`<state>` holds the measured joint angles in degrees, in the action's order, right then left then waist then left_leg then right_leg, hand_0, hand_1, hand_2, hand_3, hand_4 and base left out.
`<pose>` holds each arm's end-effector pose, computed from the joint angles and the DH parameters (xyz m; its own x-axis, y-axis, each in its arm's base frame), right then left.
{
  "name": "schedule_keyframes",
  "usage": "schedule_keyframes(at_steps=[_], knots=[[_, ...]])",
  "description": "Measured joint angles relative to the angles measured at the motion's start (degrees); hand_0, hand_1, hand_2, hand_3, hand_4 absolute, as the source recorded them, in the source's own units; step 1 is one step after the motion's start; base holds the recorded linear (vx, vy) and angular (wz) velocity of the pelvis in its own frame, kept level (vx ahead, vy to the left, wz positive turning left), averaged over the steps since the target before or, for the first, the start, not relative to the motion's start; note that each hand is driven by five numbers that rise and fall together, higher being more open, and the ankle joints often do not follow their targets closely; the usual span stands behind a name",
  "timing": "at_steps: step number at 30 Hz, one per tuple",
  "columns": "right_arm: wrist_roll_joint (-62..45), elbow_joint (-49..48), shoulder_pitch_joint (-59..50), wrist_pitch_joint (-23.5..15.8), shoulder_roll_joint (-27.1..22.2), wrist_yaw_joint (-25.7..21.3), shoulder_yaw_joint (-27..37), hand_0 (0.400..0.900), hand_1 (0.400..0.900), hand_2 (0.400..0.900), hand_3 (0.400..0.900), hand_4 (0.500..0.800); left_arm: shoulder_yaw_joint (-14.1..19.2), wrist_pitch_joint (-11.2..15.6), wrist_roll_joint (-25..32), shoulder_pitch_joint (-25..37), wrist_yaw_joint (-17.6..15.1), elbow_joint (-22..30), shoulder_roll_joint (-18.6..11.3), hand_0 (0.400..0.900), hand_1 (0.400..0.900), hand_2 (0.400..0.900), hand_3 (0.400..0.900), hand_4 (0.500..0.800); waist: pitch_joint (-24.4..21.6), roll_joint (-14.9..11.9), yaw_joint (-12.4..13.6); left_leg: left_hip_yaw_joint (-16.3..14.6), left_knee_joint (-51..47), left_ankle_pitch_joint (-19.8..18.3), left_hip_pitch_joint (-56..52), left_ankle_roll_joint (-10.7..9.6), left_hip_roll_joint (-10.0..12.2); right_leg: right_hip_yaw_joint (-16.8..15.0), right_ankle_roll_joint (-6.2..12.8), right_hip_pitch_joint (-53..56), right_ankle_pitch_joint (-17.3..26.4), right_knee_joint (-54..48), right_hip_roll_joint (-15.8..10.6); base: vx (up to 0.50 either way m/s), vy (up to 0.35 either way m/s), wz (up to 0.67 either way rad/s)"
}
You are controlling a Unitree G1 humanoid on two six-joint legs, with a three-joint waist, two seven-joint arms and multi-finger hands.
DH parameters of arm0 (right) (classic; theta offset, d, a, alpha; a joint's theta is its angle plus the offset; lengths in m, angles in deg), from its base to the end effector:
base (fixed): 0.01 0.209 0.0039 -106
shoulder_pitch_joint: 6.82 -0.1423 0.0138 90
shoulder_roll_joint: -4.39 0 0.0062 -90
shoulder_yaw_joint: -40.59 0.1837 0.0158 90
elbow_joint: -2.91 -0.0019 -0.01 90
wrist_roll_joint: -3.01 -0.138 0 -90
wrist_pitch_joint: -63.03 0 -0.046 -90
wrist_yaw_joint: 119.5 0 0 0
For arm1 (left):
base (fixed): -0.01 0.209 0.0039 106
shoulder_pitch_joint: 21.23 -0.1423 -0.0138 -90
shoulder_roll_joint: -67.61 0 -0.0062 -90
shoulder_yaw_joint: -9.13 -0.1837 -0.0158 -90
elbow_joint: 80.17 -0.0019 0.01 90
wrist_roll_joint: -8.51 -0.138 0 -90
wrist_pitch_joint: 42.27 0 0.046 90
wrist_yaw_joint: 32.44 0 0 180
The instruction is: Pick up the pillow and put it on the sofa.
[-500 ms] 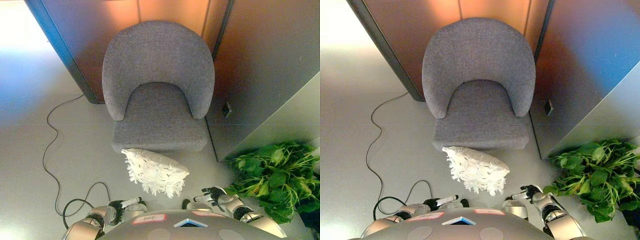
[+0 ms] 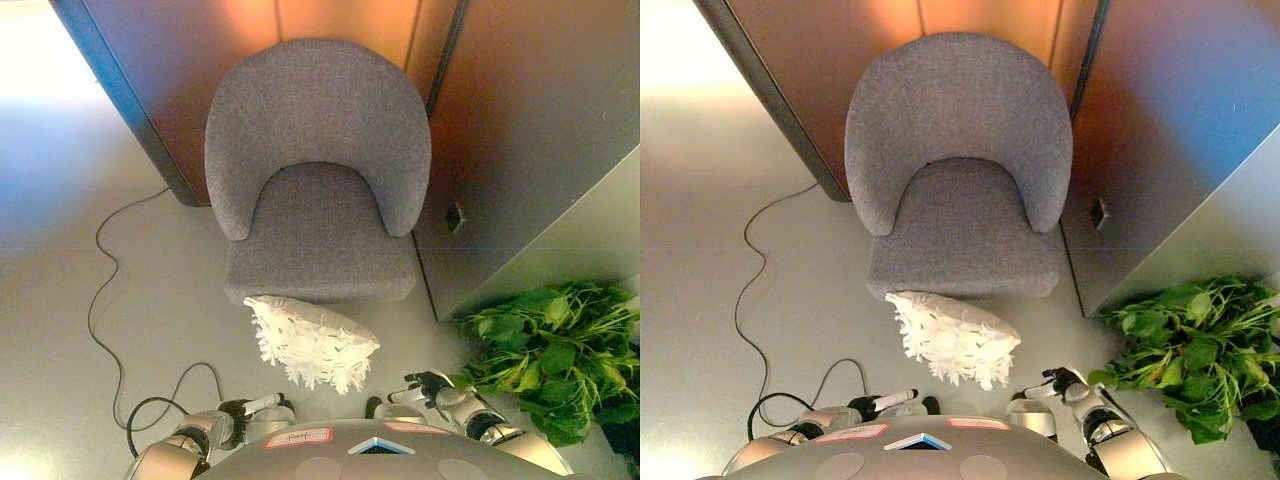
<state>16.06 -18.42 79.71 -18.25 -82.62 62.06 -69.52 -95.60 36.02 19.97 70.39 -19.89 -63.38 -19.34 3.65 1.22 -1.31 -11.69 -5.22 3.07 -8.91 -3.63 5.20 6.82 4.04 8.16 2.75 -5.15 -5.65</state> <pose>0.0904 -0.2073 -0.1152 0.2641 -0.1505 -0.9527 -0.5367 0.7978 -0.2748 0.0633 0.2154 -0.1202 0.0897 -0.0562 -0.9944 0.0901 0.9948 -0.0481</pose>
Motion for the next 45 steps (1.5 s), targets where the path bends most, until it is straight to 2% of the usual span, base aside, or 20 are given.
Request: schedule_keyframes(at_steps=[6,10,12,15,18,20,23,25,28,32,38,45], knots=[[9.33,-1.16,-1.04,-1.64,-0.74,-2.86,-4.28,0.900,0.900,0.900,0.900,0.800,-0.05,0.50,0.05,0.04,-0.07,1.52,-0.02,0.900,0.900,0.900,0.900,0.800,1.47,0.51,0.26,0.66,0.02,0.17,1.07,0.09,0.00,0.67,0.00,-0.67,0.00,0.01,-0.01,-0.03,-0.061,0.11],[12.48,-2.57,-4.54,-1.06,-2.68,-4.16,-8.56,0.900,0.900,0.900,0.900,0.800,-2.95,0.83,2.31,2.92,-0.63,2.40,-0.03,0.900,0.900,0.900,0.900,0.800,4.38,1.94,0.49,2.22,0.62,1.75,5.07,0.29,-0.22,1.99,-0.15,-4.23,0.35,0.93,-0.18,-0.16,-0.065,0.18],[12.47,-2.52,-8.01,-0.04,-3.83,-4.75,-9.04,0.900,0.900,0.900,0.900,0.800,-3.78,1.92,4.83,4.93,-0.58,3.08,-0.03,0.900,0.900,0.900,0.900,0.800,6.84,3.13,0.82,2.59,1.20,2.46,8.00,0.51,-0.27,2.14,-0.36,-6.85,0.89,1.71,-0.27,-0.13,-0.023,0.21],[12.04,-2.41,-13.80,1.37,-6.40,-5.55,-9.43,0.900,0.900,0.900,0.900,0.800,-4.32,3.86,11.24,8.01,0.74,4.06,-0.05,0.900,0.900,0.900,0.900,0.800,11.64,5.77,1.75,4.87,2.81,3.24,12.55,0.70,-0.67,3.09,-0.46,-10.70,1.25,3.41,-0.56,-0.14,-0.006,0.26],[10.40,-2.37,-20.67,3.13,-8.12,-6.93,-9.57,0.900,0.900,0.900,0.900,0.800,-5.59,7.43,15.42,10.34,2.42,5.40,-0.06,0.900,0.900,0.900,0.900,0.800,15.86,8.32,2.39,6.44,4.67,3.86,17.33,1.06,-1.01,4.06,-0.36,-15.20,1.15,5.98,-1.03,-0.18,-0.007,0.23],[8.88,-2.18,-25.55,4.07,-8.98,-7.60,-10.14,0.900,0.900,0.900,0.900,0.800,-6.55,8.91,17.63,12.55,3.12,6.43,-0.04,0.900,0.900,0.900,0.900,0.800,18.74,9.67,3.14,7.39,5.39,4.62,20.13,1.25,-1.35,4.60,-0.52,-18.42,1.06,8.36,-1.29,-0.14,-0.014,0.19],[6.30,-2.05,-31.15,5.57,-8.92,-7.98,-10.15,0.900,0.900,0.900,0.900,0.800,-6.53,9.97,21.33,15.11,3.47,7.48,-0.39,0.900,0.900,0.900,0.900,0.800,22.19,9.82,3.58,8.62,6.58,5.36,23.14,1.63,-2.07,4.97,-0.53,-22.67,-0.72,13.54,-2.49,-0.12,0.001,0.18],[5.35,-1.34,-33.34,6.00,-9.26,-9.00,-10.06,0.900,0.900,0.900,0.900,0.800,-6.67,10.65,23.29,15.72,3.98,8.66,-0.72,0.900,0.900,0.900,0.900,0.800,22.99,9.51,4.86,8.84,6.92,5.87,25.21,2.00,-3.03,4.91,-0.30,-26.85,-2.96,18.62,-4.09,-0.10,0.044,0.14],[4.45,-1.05,-35.14,6.73,-10.73,-9.95,-10.03,0.900,0.900,0.900,0.900,0.800,-7.20,10.79,24.98,15.93,4.21,11.10,-0.85,0.900,0.900,0.900,0.900,0.800,23.94,9.55,5.42,9.37,7.39,6.60,27.69,2.83,-4.81,4.80,0.27,-31.38,-5.04,24.41,-6.66,-0.11,0.049,0.11],[3.86,-0.63,-37.88,7.60,-13.05,-10.27,-9.96,0.900,0.900,0.900,0.900,0.800,-8.61,11.82,26.74,16.07,4.07,14.92,-1.49,0.900,0.900,0.900,0.900,0.800,24.29,9.68,6.37,9.82,8.85,7.17,32.02,3.46,-6.36,4.56,0.65,-36.72,-6.22,28.94,-8.76,-0.06,0.042,0.12],[3.63,1.09,-44.01,11.09,-15.13,-11.19,-9.98,0.900,0.900,0.900,0.900,0.800,-10.12,12.91,30.04,15.88,3.73,20.80,-2.18,0.900,0.900,0.900,0.900,0.800,24.62,10.24,8.23,10.46,11.13,7.61,37.24,3.02,-7.08,4.48,-0.02,-42.68,-7.29,33.40,-10.05,-0.04,0.029,0.08],[3.62,1.26,-49.40,15.93,-16.07,-11.32,-10.03,0.900,0.900,0.900,0.900,0.800,-11.10,13.88,32.20,15.17,3.80,26.19,-2.73,0.900,0.900,0.900,0.900,0.800,24.63,10.52,9.96,10.81,13.62,7.90,42.87,2.78,-7.10,4.18,-0.67,-48.58,-7.53,36.38,-10.33,0.00,0.038,0.01]])
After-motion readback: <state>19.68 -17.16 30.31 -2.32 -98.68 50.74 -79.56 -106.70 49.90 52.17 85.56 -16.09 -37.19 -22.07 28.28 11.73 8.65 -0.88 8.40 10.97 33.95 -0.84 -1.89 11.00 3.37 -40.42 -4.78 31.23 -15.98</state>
